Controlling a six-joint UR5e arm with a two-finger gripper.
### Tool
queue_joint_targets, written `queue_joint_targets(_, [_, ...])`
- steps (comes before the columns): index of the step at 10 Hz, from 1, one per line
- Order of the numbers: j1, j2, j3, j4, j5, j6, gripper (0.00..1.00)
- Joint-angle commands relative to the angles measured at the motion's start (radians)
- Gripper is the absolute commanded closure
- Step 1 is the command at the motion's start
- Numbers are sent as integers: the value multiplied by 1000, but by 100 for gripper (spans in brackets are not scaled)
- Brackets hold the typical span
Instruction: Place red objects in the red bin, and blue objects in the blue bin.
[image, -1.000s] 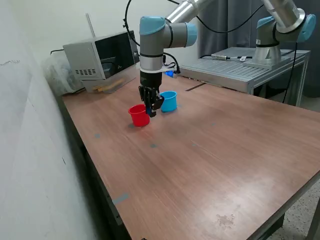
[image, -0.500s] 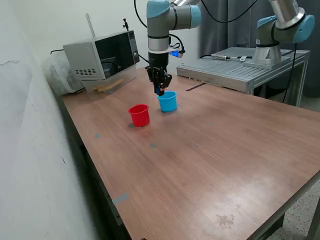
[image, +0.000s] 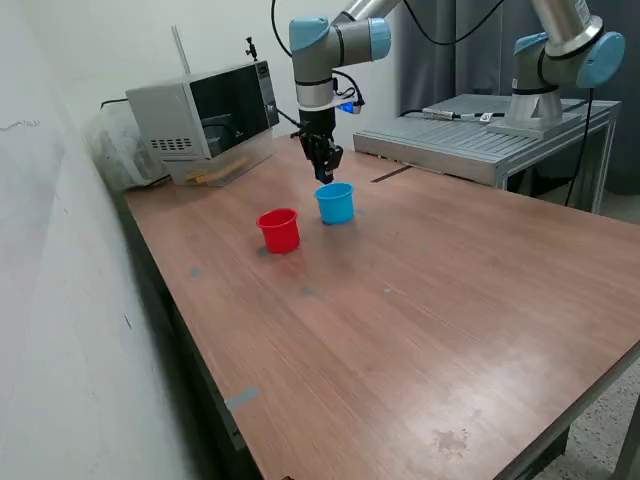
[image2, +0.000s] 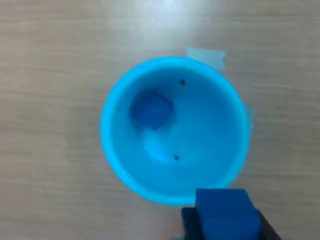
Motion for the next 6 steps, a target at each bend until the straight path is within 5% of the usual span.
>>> queue_joint_targets(1, [-57,0,40,-7,6,-19,100])
queue_joint_targets(6, [-57,-2,78,-28,6,-19,100])
